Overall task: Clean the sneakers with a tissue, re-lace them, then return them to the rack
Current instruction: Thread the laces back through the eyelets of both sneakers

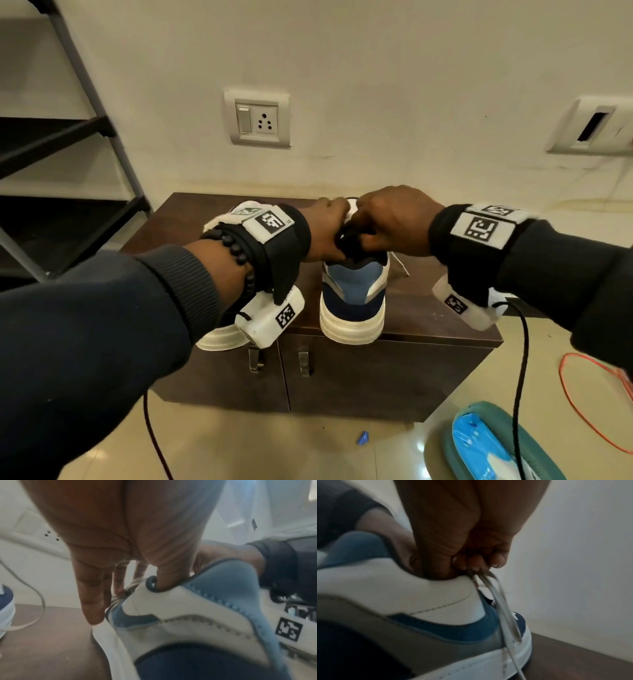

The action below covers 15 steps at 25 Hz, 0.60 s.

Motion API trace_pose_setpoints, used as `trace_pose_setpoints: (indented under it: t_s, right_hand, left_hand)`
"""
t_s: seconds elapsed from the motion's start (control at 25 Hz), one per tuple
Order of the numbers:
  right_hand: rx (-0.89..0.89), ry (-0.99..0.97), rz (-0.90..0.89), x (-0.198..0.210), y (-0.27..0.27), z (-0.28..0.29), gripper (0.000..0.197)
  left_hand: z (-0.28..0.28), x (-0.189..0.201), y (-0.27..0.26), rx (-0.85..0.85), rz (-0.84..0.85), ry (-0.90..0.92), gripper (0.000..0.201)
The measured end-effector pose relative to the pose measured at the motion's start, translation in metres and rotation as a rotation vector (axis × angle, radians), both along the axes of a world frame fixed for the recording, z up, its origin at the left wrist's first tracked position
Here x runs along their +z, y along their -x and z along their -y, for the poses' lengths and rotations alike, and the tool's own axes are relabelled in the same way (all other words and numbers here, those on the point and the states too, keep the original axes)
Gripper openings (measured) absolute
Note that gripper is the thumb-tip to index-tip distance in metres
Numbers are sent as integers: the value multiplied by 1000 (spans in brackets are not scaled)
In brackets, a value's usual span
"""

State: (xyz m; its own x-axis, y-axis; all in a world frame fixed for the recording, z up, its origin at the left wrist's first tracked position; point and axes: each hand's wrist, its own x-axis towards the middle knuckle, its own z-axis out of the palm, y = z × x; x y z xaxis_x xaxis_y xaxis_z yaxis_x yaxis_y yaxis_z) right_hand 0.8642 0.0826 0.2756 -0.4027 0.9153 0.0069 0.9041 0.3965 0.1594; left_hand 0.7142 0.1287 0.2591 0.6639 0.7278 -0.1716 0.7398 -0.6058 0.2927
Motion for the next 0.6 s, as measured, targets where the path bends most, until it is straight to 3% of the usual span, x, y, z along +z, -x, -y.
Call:
trace_pose_setpoints:
  t_s: [0.08, 0.16, 0.32, 0.44, 0.6]
  right_hand:
    - [32, 6, -200, -5, -14, 2, 18]
    - [35, -82, -315, -15, -18, 8, 19]
    - [-35, -144, -408, -22, -20, 2, 19]
    - [-70, -33, -465, -18, -23, -7, 20]
    - [-123, 12, -526, -13, -22, -3, 21]
  left_hand:
    - [1, -8, -9, -63, 7, -64, 62]
    - [0, -8, -17, -77, 99, -45, 31]
    - [-1, -6, -20, -85, 55, -165, 31]
    - [-1, -12, -12, -64, 165, -150, 52]
    - [-3, -10, -14, -93, 168, -272, 39]
